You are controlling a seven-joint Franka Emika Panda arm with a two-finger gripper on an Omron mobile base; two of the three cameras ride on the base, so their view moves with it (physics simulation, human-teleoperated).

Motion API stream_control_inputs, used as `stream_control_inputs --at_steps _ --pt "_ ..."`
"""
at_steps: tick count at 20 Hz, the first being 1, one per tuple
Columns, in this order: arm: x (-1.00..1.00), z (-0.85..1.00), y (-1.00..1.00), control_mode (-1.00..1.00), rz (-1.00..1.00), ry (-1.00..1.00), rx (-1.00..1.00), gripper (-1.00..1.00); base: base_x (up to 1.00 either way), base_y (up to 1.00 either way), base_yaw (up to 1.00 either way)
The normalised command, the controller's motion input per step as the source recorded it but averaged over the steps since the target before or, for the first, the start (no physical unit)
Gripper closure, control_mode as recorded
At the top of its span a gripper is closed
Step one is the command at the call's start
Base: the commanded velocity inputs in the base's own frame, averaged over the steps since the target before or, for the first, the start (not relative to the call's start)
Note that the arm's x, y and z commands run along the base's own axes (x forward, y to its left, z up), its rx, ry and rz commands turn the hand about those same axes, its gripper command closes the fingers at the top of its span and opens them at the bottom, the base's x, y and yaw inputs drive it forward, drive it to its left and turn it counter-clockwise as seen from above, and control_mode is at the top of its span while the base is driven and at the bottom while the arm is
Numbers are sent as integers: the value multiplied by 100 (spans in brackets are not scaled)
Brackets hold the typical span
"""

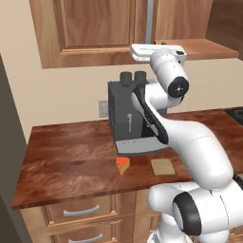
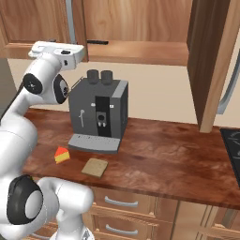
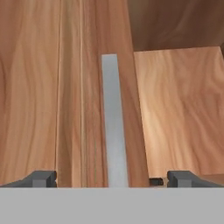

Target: Pick the pan from the cabinet and place it on the stove. Then turn on the stove burner for the pan.

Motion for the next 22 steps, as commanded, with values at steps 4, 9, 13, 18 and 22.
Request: stream_control_inputs --at_steps 4,9,13,18,22 --pt "38 0 0 -100 0 0 0 -100 0 0 0" --pt "39 0 0 -100 0 0 0 -100 0 0 0" --pt "47 0 -1 -100 0 0 0 -100 0 0 0" --pt "38 0 0 -100 1 0 0 -100 0 0 0" --pt "41 0 1 -100 2 0 0 100 0 0 0"
